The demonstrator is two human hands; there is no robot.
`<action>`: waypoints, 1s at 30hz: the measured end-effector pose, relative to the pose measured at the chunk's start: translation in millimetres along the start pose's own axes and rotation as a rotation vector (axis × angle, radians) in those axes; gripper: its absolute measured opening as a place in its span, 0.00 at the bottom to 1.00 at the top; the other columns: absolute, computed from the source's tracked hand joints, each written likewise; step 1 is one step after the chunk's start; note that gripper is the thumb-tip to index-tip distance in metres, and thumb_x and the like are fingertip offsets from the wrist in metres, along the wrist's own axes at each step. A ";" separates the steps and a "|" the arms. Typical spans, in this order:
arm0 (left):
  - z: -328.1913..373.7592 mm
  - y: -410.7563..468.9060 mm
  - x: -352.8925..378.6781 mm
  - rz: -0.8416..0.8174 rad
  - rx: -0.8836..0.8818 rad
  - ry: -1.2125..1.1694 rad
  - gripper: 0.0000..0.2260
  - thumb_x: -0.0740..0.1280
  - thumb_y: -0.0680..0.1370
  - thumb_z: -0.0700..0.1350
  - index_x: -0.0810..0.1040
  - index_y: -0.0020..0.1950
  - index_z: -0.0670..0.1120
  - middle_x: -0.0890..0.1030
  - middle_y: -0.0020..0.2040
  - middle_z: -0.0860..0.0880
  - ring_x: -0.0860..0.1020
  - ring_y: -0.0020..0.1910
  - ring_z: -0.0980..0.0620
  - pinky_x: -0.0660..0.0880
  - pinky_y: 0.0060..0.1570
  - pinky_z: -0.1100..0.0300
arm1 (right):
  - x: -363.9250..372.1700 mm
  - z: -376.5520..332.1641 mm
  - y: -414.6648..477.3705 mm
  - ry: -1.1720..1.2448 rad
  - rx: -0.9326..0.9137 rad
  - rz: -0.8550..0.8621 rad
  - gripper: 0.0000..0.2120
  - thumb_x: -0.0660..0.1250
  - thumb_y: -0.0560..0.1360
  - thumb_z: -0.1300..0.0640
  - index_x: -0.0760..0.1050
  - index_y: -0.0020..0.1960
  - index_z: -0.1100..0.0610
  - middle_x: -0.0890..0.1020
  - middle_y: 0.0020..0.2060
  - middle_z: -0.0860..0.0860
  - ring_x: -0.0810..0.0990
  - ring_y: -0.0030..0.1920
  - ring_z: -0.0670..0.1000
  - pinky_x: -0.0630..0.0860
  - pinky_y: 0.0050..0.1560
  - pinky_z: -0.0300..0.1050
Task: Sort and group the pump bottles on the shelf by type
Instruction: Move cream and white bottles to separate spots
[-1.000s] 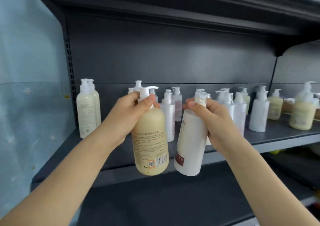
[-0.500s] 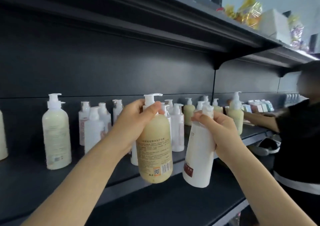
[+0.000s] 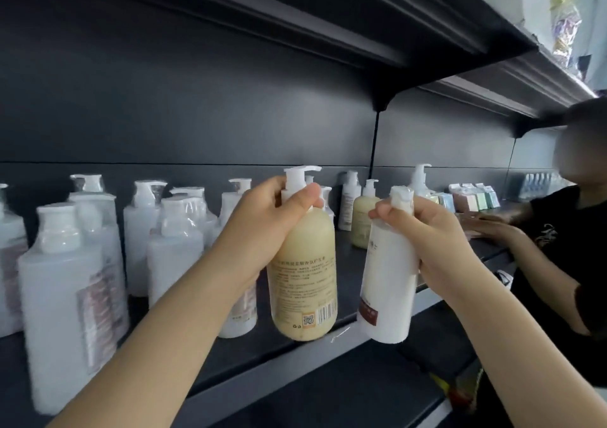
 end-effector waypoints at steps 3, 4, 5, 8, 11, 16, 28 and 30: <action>-5.4 17.2 32.1 -0.007 -0.015 0.046 0.10 0.63 0.76 0.54 0.80 0.48 0.51 0.83 0.40 0.63 0.80 0.40 0.65 0.72 0.41 0.64 | -22.5 14.8 18.3 0.024 -0.013 -0.023 0.30 0.71 0.63 0.48 0.71 0.50 0.73 0.74 0.39 0.57 0.73 0.39 0.53 0.70 0.43 0.50; -6.7 22.7 41.6 0.000 -0.018 0.068 0.10 0.63 0.76 0.55 0.80 0.48 0.52 0.83 0.39 0.65 0.79 0.39 0.66 0.72 0.40 0.64 | -30.0 19.8 24.7 0.034 -0.010 -0.028 0.30 0.71 0.62 0.47 0.72 0.49 0.72 0.74 0.39 0.57 0.73 0.39 0.53 0.71 0.43 0.51; -8.8 28.5 50.0 0.013 -0.021 0.079 0.09 0.63 0.76 0.55 0.79 0.47 0.52 0.82 0.39 0.66 0.79 0.41 0.65 0.73 0.42 0.63 | -37.2 25.9 31.7 0.039 -0.006 -0.037 0.28 0.71 0.63 0.47 0.73 0.49 0.71 0.75 0.39 0.57 0.74 0.39 0.53 0.72 0.43 0.51; -13.8 42.3 76.8 0.059 -0.024 0.107 0.08 0.64 0.76 0.54 0.79 0.46 0.53 0.84 0.43 0.60 0.80 0.47 0.60 0.75 0.50 0.58 | -55.1 42.1 52.4 0.074 -0.012 -0.082 0.24 0.69 0.64 0.50 0.73 0.48 0.70 0.76 0.39 0.58 0.76 0.38 0.53 0.75 0.43 0.51; -16.8 53.4 104.6 0.121 -0.034 0.199 0.10 0.63 0.76 0.55 0.80 0.49 0.51 0.82 0.44 0.59 0.78 0.43 0.65 0.71 0.41 0.67 | -73.4 58.5 74.2 0.107 -0.007 -0.136 0.22 0.70 0.64 0.50 0.74 0.46 0.69 0.78 0.38 0.57 0.77 0.37 0.53 0.76 0.44 0.53; -20.7 84.3 148.0 0.231 -0.080 0.262 0.11 0.63 0.77 0.54 0.79 0.51 0.49 0.82 0.49 0.55 0.79 0.48 0.57 0.75 0.48 0.60 | -106.8 79.6 109.0 0.132 0.000 -0.232 0.14 0.70 0.72 0.55 0.75 0.45 0.68 0.80 0.34 0.54 0.80 0.32 0.49 0.79 0.40 0.50; -78.9 167.4 191.1 0.353 -0.185 0.411 0.14 0.64 0.76 0.53 0.75 0.54 0.43 0.76 0.45 0.50 0.74 0.45 0.51 0.69 0.39 0.59 | -129.0 103.9 144.0 0.210 -0.002 -0.303 0.26 0.70 0.64 0.45 0.72 0.45 0.69 0.74 0.36 0.57 0.72 0.38 0.53 0.69 0.43 0.49; -96.7 169.5 190.4 0.360 -0.222 0.411 0.14 0.64 0.76 0.52 0.75 0.52 0.42 0.76 0.43 0.50 0.75 0.44 0.51 0.69 0.38 0.61 | -127.7 106.1 145.6 0.226 -0.002 -0.300 0.25 0.70 0.64 0.44 0.73 0.43 0.67 0.74 0.36 0.58 0.73 0.38 0.52 0.70 0.43 0.49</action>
Point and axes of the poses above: each hand's wrist, its own y-axis towards the middle knuckle, its own x-axis out of the palm, z = x × y, the point moved 9 cm from there along y, towards the middle knuckle
